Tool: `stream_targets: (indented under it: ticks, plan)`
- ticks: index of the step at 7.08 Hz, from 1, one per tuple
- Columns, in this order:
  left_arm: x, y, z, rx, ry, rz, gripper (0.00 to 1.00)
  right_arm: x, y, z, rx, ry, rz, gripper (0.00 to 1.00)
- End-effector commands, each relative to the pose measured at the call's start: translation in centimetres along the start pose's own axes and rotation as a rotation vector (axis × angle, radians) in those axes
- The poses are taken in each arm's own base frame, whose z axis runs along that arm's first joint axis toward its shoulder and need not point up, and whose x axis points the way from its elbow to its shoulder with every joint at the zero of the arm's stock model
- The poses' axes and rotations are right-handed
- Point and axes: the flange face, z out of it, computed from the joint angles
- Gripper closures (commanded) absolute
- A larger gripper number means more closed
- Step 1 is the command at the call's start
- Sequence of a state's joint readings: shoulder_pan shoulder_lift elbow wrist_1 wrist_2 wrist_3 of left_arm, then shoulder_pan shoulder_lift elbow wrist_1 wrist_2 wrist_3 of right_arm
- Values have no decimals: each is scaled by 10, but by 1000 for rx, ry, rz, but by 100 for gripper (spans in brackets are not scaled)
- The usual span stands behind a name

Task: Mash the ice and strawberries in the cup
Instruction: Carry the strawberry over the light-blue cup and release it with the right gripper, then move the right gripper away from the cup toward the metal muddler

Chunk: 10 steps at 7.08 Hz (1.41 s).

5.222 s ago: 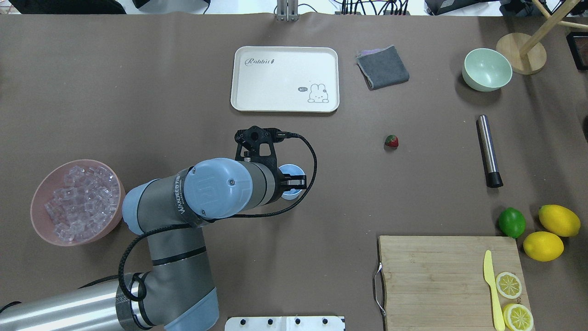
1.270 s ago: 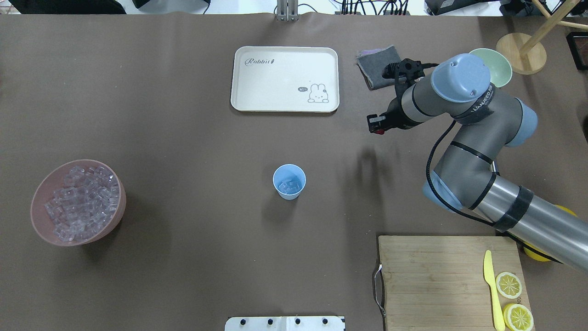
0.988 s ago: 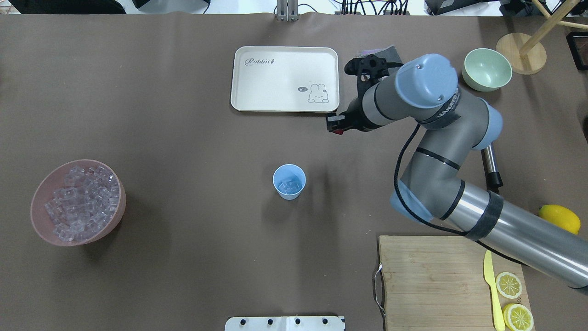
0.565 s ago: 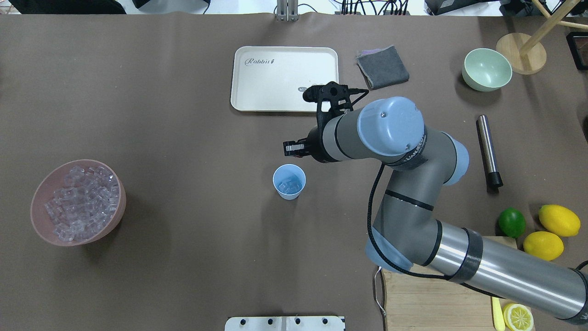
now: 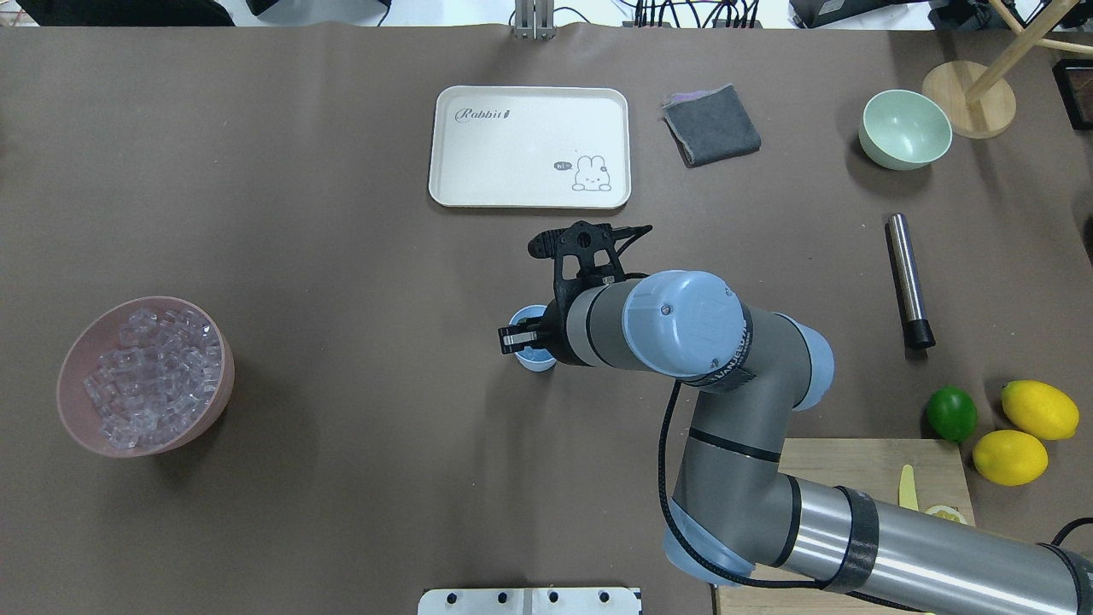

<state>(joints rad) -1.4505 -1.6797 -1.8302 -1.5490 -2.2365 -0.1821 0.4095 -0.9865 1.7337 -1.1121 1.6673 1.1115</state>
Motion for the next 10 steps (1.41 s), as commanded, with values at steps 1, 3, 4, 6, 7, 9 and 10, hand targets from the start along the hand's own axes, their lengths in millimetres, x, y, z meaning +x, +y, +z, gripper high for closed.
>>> stream_targets:
  ticks: [1, 3, 4, 6, 7, 9, 10]
  plan:
    - [0, 0, -1, 2, 0, 0, 2, 13, -10, -1, 10, 25, -1, 100]
    - [0, 0, 0, 0, 0, 0, 2, 17, -9, 1, 10, 33, 5, 1]
    - [1, -2, 0, 1, 0, 1, 2, 16, -12, -2, 10, 35, 12, 0]
    - [5, -6, -3, 6, 2, 7, 2, 30, -49, -38, -51, 98, 63, 0]
    - [7, -7, -5, 9, 4, 10, 2, 65, -80, -64, -109, 144, 123, 0]
    - [9, -6, -8, 16, 4, 16, 2, 193, -117, -103, -167, 230, 220, 0]
    - [9, -5, -8, 20, 5, 19, 2, 273, -126, -133, -214, 247, 165, 0]
